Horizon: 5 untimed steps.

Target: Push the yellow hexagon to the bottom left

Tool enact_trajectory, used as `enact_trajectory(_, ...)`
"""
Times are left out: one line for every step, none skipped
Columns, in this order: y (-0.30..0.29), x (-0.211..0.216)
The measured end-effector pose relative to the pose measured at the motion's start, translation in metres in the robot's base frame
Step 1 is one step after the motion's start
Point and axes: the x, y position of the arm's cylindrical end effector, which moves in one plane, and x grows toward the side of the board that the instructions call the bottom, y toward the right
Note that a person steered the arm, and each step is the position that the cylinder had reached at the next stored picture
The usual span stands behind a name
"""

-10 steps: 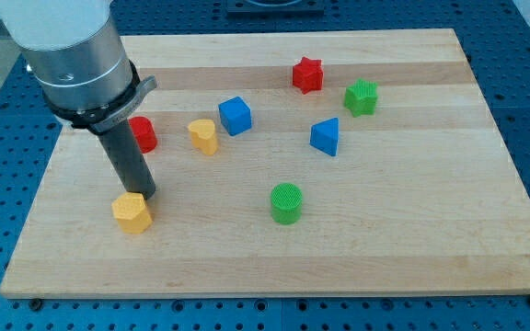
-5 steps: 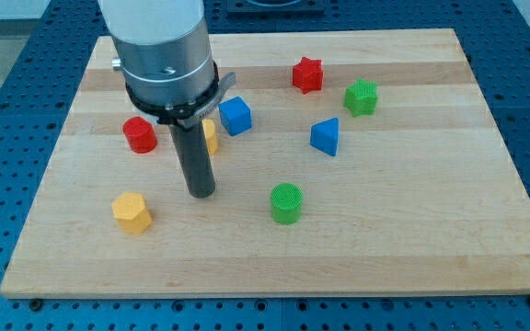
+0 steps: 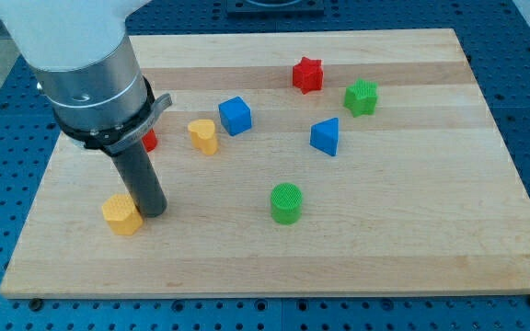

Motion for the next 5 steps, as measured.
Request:
enact_trajectory(-0.001, 0.000)
enact_trajectory(-0.024, 0.000)
enact_trajectory(-0.024, 0.000)
enact_trajectory(-0.033, 0.000)
enact_trajectory(-0.038, 0.000)
